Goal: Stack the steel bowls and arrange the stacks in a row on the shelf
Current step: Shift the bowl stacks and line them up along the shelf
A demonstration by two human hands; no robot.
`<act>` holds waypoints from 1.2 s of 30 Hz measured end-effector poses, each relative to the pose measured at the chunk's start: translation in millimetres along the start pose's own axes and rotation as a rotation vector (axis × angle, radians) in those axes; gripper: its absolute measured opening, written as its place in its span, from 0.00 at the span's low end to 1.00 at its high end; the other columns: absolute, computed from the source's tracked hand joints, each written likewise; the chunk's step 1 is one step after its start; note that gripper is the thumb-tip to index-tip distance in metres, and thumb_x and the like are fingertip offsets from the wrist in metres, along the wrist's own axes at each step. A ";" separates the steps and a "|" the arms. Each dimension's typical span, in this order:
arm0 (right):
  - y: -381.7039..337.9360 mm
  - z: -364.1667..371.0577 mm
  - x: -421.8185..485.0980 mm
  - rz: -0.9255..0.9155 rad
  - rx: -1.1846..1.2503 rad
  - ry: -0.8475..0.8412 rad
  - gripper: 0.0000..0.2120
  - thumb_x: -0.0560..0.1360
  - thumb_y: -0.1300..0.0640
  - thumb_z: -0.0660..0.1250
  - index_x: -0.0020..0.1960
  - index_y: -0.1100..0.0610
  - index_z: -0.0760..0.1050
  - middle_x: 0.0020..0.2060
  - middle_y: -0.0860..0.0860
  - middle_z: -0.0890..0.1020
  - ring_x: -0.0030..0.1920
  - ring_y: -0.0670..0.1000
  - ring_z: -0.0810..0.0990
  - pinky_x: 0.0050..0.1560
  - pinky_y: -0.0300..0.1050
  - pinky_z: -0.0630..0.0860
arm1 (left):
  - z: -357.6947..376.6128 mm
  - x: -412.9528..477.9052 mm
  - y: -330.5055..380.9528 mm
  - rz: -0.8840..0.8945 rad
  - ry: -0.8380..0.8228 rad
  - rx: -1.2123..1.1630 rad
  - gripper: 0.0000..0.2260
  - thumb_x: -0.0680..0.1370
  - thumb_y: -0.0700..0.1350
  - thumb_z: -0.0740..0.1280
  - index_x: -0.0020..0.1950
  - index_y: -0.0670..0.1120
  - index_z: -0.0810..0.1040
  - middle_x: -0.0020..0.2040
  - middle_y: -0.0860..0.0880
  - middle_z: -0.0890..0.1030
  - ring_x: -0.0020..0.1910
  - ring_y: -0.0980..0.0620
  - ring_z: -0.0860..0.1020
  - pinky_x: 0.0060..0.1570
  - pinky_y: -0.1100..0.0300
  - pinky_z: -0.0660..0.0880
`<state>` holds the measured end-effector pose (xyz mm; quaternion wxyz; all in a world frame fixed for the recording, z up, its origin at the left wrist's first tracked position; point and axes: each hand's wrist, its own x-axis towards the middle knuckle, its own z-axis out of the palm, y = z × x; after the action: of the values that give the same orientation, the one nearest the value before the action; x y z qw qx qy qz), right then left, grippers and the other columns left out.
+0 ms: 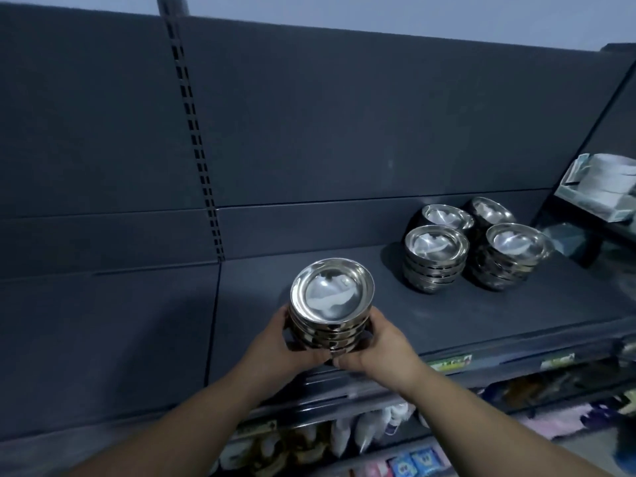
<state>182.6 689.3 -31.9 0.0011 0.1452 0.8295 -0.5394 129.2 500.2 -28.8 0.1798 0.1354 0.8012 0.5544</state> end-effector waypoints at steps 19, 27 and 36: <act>-11.0 22.7 16.5 -0.030 -0.167 -0.195 0.40 0.63 0.61 0.79 0.68 0.44 0.63 0.48 0.36 0.77 0.51 0.40 0.76 0.44 0.26 0.71 | -21.2 -23.8 -16.3 -0.164 0.037 0.033 0.42 0.65 0.51 0.80 0.73 0.57 0.60 0.61 0.60 0.74 0.58 0.64 0.74 0.48 0.75 0.71; -4.4 15.9 8.0 0.021 -0.072 -0.152 0.32 0.68 0.69 0.71 0.68 0.48 0.69 0.60 0.45 0.80 0.52 0.48 0.82 0.42 0.36 0.78 | -43.4 -25.4 -19.4 -0.176 0.059 -0.014 0.30 0.69 0.64 0.72 0.69 0.57 0.71 0.64 0.60 0.76 0.60 0.59 0.77 0.65 0.53 0.73; -45.5 -1.1 13.4 0.116 0.054 0.128 0.21 0.72 0.30 0.57 0.45 0.45 0.77 0.50 0.48 0.83 0.48 0.54 0.84 0.57 0.57 0.79 | -48.7 -1.6 9.3 -0.174 0.207 0.186 0.20 0.78 0.61 0.60 0.63 0.52 0.78 0.56 0.52 0.82 0.55 0.50 0.80 0.59 0.50 0.76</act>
<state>159.0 676.4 7.1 -0.0247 0.2269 0.8031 -0.5504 109.5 461.9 -4.2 0.1302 0.0236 0.8721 0.4711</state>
